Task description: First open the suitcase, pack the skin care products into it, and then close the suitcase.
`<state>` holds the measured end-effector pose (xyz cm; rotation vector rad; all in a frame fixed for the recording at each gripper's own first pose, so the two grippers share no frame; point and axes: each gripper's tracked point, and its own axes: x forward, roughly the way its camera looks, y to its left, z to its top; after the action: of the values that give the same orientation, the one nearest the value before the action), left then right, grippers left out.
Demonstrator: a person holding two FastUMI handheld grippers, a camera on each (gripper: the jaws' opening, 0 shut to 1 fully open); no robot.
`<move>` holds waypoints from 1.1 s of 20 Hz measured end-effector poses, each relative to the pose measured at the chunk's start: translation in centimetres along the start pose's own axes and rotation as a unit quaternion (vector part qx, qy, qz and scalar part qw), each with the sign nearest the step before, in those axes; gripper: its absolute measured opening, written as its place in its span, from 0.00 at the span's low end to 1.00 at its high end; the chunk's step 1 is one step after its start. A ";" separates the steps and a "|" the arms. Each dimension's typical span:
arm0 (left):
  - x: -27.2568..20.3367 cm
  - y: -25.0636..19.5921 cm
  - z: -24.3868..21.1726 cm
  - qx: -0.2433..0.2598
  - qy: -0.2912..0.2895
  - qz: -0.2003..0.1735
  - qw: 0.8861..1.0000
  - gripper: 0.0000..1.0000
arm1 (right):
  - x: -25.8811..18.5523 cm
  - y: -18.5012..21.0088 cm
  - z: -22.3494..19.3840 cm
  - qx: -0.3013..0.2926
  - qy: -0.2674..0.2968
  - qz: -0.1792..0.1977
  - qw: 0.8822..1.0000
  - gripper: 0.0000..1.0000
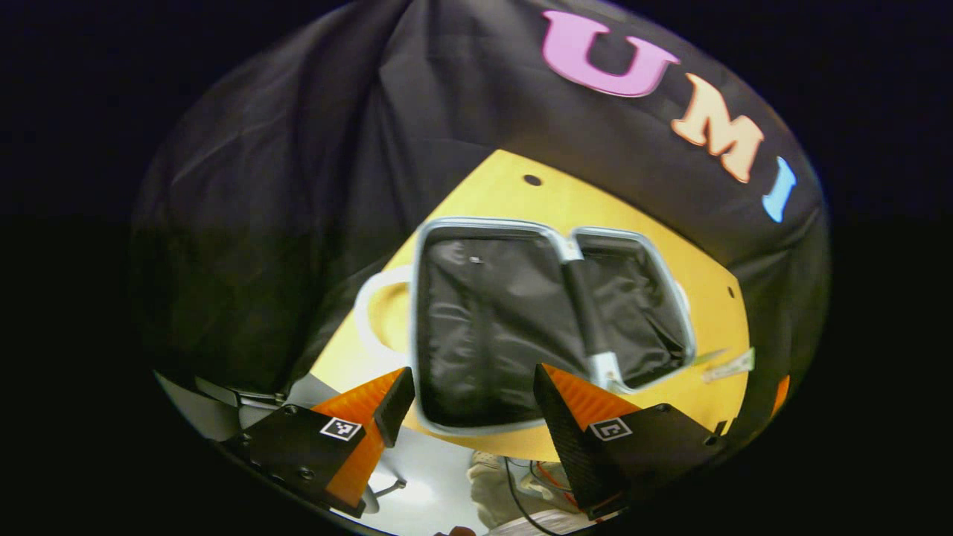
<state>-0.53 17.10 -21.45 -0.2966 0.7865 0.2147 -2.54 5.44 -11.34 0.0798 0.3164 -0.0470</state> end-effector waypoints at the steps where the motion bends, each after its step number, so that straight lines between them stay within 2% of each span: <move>1: -0.3 -2.7 -1.0 0.010 0.002 -0.013 1.000 0.94 | 0.2 -0.5 -0.4 0.000 0.006 0.006 1.000 0.98; 4: 0.3 -9.9 -3.8 0.040 -0.004 -0.043 0.998 0.95 | 1.4 -1.8 -1.6 0.000 0.028 0.029 0.999 0.98; 9: 3.2 -21.9 -9.1 0.038 0.007 -0.117 0.992 0.95 | 3.9 -3.8 -5.3 -0.012 0.076 0.075 0.994 0.98; 14: 7.7 -31.3 -12.9 0.081 0.008 -0.163 0.983 0.95 | 6.8 -5.8 -10.2 -0.036 0.125 0.114 0.985 0.98; 18: 11.7 -36.1 -13.5 0.095 -0.010 -0.178 0.979 0.95 | 9.5 -6.8 -13.0 -0.041 0.152 0.135 0.978 0.98; 22: 15.2 -38.3 -11.6 0.084 -0.054 -0.174 0.980 0.94 | 11.3 -7.3 -14.6 -0.055 0.168 0.151 0.973 0.98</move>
<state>13.69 -21.49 -33.20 -0.2560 0.6293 -0.1647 3.23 -0.97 -29.25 0.0252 0.6410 0.2882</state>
